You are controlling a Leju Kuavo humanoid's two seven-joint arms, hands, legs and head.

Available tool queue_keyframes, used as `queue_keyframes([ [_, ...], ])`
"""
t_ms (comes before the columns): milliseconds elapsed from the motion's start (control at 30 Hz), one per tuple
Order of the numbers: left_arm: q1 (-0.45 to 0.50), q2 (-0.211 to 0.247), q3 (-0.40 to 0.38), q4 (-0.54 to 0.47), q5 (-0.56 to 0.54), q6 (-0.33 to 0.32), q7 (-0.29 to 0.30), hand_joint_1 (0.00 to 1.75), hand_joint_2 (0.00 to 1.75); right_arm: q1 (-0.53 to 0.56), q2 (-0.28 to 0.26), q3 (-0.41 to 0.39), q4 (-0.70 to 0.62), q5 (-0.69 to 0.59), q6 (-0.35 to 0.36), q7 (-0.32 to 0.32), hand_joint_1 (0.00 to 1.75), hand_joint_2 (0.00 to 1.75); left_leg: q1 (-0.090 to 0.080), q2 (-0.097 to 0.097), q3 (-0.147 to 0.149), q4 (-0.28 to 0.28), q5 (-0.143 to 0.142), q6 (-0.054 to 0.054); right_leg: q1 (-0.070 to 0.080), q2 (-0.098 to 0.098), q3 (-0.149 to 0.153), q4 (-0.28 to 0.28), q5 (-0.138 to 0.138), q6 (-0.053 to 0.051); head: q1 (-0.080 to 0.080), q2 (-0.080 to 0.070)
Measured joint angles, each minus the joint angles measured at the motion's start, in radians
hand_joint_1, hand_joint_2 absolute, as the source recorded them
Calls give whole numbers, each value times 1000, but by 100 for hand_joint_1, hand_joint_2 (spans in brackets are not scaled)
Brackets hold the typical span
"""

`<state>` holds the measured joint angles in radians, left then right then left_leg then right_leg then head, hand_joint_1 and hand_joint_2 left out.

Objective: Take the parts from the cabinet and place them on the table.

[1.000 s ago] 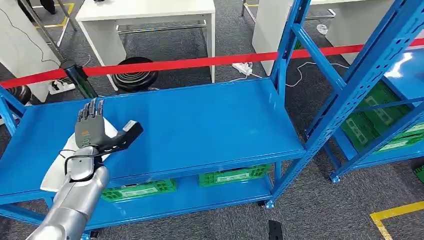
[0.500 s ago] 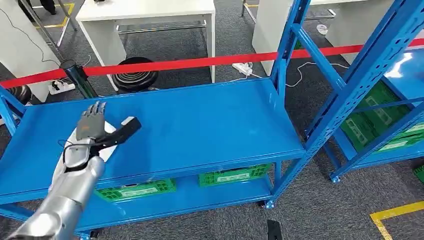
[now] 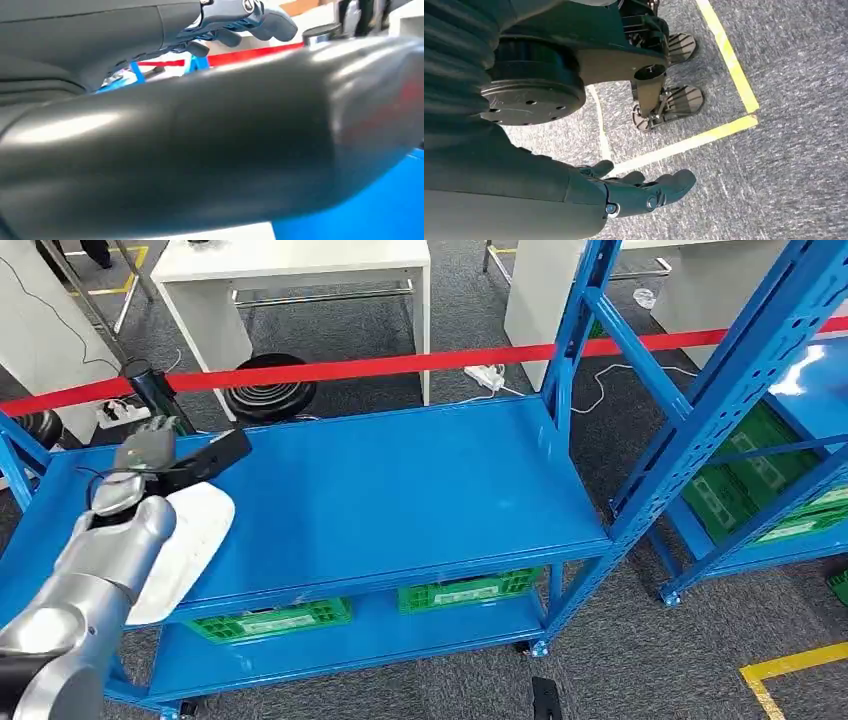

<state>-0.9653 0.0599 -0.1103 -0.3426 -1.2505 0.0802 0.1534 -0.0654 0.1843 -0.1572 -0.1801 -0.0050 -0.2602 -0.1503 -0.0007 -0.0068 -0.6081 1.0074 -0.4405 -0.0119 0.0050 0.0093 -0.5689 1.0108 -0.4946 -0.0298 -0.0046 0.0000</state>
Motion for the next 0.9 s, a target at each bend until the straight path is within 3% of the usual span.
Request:
queue_keyframes([
  [133,-25,17,19,20,26,-51,32,0,0,0,0,0,0,5,2,0,0,175,0,0,0,0,0,0,0,0,0,0,0,0,0,0],
  [533,-26,72,69,64,37,-64,150,0,0,-4,0,0,0,14,-2,-4,0,175,0,0,0,0,0,0,0,0,0,0,0,0,0,0],
  [567,-23,75,74,67,43,-68,150,0,175,-4,0,0,0,14,-2,-4,0,175,0,0,0,0,0,0,0,0,0,0,0,0,0,0],
  [900,3,84,102,85,58,-92,140,0,175,-10,0,0,0,16,-7,-4,0,175,0,0,0,0,0,0,0,0,0,0,0,0,0,0],
])
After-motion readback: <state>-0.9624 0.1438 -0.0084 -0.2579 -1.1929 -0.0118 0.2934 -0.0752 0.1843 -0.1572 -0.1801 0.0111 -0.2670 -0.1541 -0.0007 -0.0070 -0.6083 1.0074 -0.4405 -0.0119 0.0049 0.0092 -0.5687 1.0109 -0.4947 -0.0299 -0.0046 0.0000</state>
